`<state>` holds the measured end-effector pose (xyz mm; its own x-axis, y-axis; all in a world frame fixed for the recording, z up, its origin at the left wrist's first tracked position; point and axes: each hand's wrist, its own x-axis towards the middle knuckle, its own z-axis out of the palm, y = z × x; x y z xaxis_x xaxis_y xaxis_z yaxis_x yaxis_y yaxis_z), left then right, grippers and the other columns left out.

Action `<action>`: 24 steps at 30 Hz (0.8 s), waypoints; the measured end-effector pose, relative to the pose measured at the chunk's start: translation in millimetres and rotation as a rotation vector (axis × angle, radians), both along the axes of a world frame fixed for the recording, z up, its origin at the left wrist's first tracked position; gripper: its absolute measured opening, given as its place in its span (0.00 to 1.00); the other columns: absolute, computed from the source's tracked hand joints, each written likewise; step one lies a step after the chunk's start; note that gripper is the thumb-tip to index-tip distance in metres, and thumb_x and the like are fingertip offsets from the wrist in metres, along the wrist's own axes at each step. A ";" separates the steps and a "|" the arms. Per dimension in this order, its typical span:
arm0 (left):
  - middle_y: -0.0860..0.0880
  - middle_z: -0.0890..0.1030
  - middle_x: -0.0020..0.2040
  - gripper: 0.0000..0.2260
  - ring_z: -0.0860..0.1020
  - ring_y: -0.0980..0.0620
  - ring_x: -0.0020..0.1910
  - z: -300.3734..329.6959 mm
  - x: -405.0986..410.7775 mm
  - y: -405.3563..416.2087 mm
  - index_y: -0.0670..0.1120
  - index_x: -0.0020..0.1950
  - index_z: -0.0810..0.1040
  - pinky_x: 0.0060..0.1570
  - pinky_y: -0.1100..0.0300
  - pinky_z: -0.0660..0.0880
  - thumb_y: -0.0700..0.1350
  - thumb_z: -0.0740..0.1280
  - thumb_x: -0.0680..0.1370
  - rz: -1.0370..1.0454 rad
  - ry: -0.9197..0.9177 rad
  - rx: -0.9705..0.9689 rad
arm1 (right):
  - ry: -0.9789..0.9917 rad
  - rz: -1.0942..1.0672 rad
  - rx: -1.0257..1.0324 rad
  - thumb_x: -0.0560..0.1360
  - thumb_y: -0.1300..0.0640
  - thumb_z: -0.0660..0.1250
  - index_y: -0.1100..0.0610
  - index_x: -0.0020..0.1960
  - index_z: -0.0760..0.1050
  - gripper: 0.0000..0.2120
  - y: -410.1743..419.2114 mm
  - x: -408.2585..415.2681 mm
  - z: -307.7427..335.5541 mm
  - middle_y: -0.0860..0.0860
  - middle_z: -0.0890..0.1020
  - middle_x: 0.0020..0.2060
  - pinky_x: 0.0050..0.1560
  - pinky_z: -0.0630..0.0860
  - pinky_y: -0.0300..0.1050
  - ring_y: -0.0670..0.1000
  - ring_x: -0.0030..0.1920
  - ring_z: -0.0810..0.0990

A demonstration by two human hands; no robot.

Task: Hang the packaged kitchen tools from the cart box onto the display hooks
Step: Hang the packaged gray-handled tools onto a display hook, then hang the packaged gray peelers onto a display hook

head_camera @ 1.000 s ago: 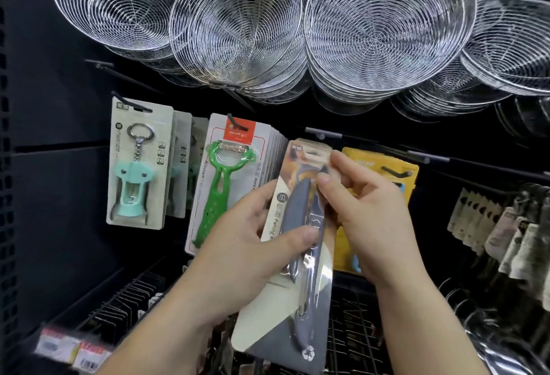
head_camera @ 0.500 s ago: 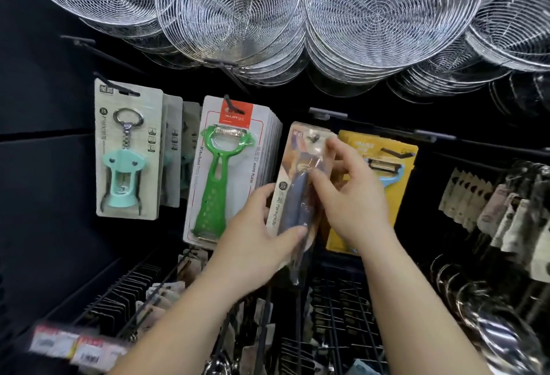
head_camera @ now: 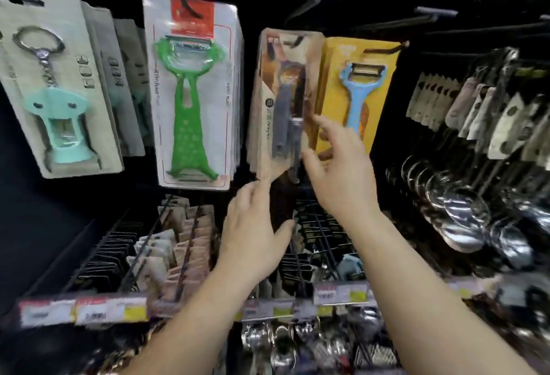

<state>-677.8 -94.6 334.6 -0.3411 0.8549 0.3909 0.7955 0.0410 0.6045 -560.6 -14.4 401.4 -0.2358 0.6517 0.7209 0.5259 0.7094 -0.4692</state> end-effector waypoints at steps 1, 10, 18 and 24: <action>0.49 0.61 0.76 0.35 0.59 0.47 0.75 -9.7 3.7 -0.2 0.52 0.81 0.56 0.74 0.54 0.57 0.54 0.68 0.78 -0.015 0.005 -0.054 | -0.023 -0.033 -0.033 0.79 0.52 0.67 0.50 0.73 0.69 0.22 -0.3 9.1 -15.0 0.46 0.73 0.54 0.48 0.77 0.46 0.50 0.48 0.79; 0.53 0.60 0.78 0.27 0.55 0.50 0.78 -59.7 114.3 5.4 0.55 0.78 0.64 0.77 0.53 0.52 0.58 0.64 0.80 -0.411 0.149 -0.261 | -0.154 -0.432 -0.304 0.77 0.52 0.69 0.53 0.73 0.71 0.25 -18.2 150.2 -113.1 0.58 0.74 0.66 0.67 0.65 0.51 0.61 0.68 0.69; 0.49 0.61 0.78 0.29 0.57 0.47 0.77 -74.9 281.8 23.3 0.53 0.78 0.64 0.75 0.53 0.53 0.57 0.67 0.78 -0.652 0.185 -0.283 | -0.137 -0.699 -0.458 0.69 0.46 0.69 0.55 0.68 0.76 0.29 -95.1 314.6 -179.2 0.62 0.77 0.63 0.65 0.72 0.59 0.65 0.64 0.75; 0.51 0.59 0.79 0.27 0.54 0.48 0.78 -97.3 426.6 18.7 0.54 0.79 0.62 0.76 0.52 0.50 0.57 0.64 0.80 -0.811 0.202 -0.316 | -0.159 -0.844 -0.613 0.70 0.43 0.65 0.50 0.71 0.73 0.31 -153.4 443.7 -203.4 0.59 0.76 0.65 0.66 0.70 0.53 0.61 0.67 0.73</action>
<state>-251.2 -75.9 237.2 0.4652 0.8813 0.0834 0.7425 -0.4398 0.5053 -116.9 -167.9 197.9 0.4012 0.8907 0.2135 0.8253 -0.2504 -0.5062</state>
